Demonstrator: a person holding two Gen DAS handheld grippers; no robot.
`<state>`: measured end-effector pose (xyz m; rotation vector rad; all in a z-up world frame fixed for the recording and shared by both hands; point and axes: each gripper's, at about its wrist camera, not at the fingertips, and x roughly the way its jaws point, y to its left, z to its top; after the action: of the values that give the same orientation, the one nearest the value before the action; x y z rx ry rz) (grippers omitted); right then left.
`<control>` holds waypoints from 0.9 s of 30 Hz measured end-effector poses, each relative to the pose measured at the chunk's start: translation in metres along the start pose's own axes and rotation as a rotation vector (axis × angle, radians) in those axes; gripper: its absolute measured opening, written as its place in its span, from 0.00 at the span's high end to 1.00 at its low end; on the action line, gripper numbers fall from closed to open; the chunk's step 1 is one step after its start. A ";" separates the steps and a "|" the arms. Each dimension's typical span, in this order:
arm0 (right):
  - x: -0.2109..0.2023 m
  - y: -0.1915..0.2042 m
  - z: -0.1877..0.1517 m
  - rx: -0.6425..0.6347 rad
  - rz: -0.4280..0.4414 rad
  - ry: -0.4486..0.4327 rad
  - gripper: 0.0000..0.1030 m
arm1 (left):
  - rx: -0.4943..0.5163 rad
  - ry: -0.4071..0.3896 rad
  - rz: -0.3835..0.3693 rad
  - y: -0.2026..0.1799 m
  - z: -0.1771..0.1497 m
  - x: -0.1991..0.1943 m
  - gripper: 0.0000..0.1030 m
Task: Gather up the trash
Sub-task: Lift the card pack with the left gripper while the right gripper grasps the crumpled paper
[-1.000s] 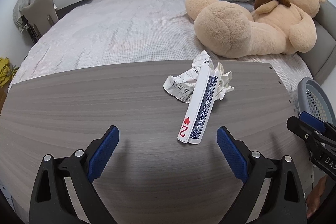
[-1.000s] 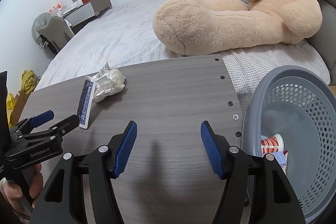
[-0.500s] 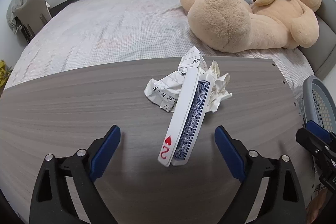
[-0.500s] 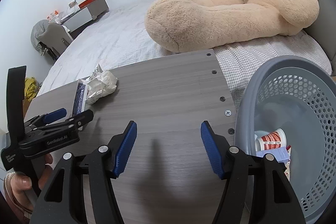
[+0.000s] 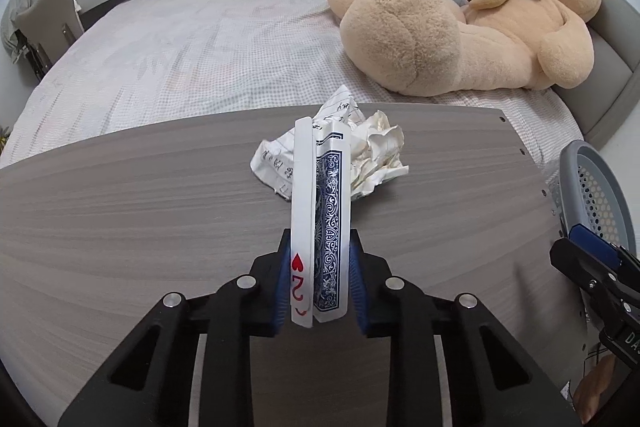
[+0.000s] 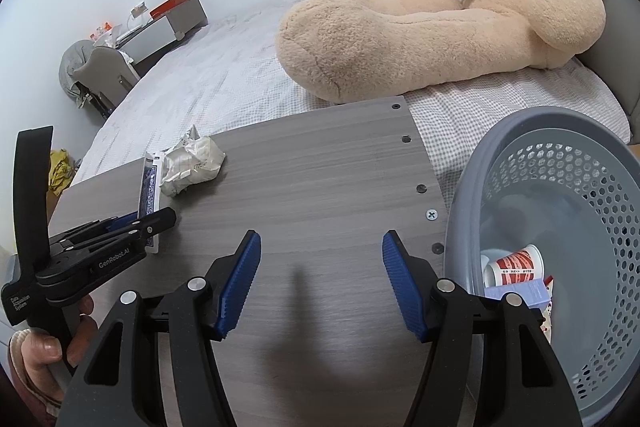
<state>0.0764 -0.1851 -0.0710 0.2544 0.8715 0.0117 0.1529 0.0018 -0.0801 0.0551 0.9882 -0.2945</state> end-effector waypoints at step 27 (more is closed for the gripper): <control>0.035 0.106 0.036 -0.248 0.102 0.005 0.26 | -0.125 -0.159 0.149 0.076 -0.041 -0.069 0.75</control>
<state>0.1359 -0.0865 -0.0512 0.0663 0.8521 0.2138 0.1048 0.0974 -0.0515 -0.0089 0.8380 -0.0980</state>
